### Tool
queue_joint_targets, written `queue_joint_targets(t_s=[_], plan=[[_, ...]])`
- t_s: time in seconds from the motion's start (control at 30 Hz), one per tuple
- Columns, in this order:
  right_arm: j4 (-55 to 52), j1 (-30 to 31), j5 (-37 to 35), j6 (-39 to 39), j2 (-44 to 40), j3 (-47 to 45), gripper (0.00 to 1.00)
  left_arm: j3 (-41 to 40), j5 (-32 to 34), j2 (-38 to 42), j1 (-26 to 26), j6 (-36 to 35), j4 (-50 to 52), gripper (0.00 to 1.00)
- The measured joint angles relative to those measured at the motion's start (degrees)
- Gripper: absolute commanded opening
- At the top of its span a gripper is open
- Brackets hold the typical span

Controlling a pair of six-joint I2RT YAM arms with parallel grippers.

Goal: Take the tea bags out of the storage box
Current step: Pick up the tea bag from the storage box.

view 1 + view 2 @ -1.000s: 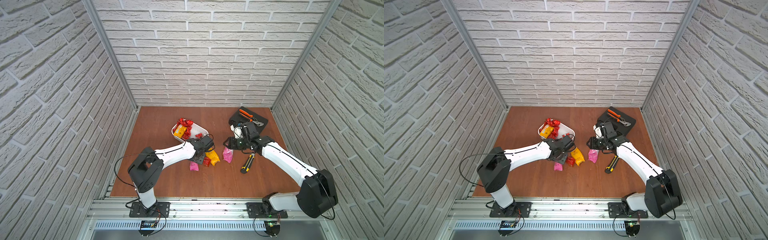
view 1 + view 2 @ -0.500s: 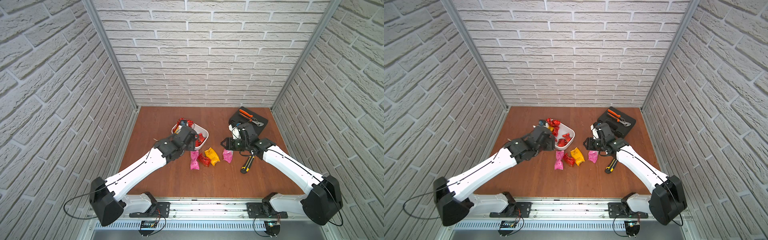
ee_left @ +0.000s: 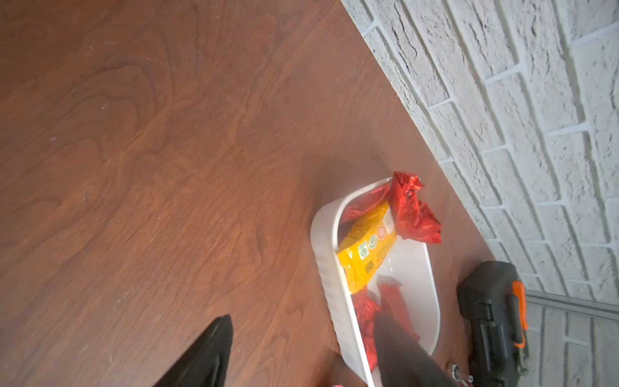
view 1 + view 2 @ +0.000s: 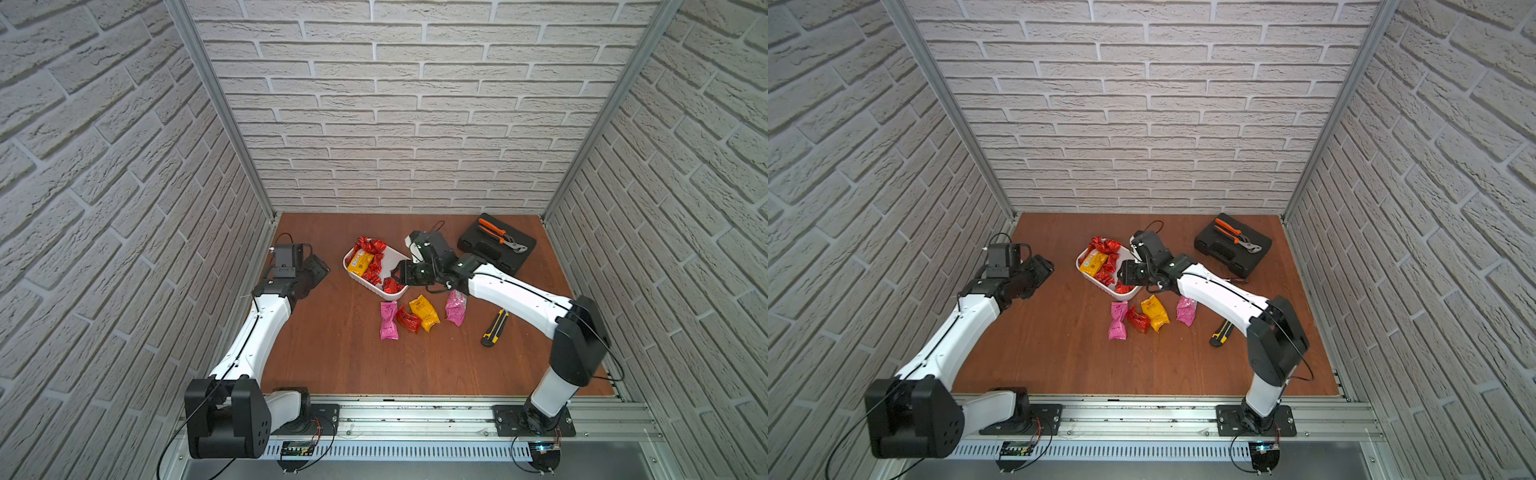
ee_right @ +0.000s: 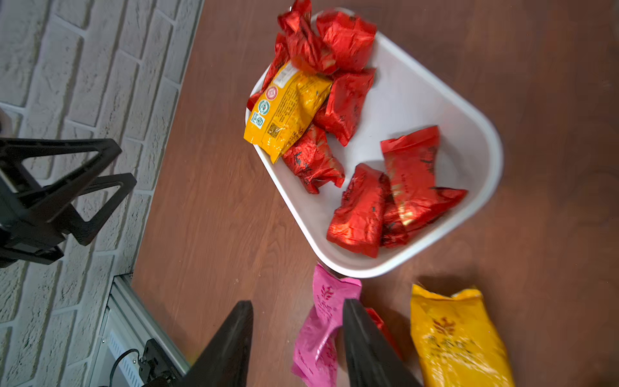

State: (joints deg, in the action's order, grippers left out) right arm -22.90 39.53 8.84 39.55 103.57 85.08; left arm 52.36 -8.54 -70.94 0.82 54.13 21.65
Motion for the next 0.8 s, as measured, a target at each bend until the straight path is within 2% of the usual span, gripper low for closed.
queue_joint_targets(t_s=[0.17,0.33,0.57,0.8], plan=[[0.8,1.9,1.7,6.0,11.9,10.8,0.54,-1.4,-5.7,-3.3,1.7,-1.6,-4.0,0.75],[1.3,2.6,1.7,12.8,21.4,19.6,0.55,-3.3,-7.9,-4.3,1.8,-2.6,-7.8,0.76],[1.3,2.7,-1.7,19.3,26.6,22.9,0.55,-3.4,-10.0,-8.7,1.8,-2.5,-12.0,0.75],[2.6,2.6,-1.7,21.4,31.4,28.0,0.54,-3.4,-11.0,-9.3,2.7,-3.8,-12.7,0.75]])
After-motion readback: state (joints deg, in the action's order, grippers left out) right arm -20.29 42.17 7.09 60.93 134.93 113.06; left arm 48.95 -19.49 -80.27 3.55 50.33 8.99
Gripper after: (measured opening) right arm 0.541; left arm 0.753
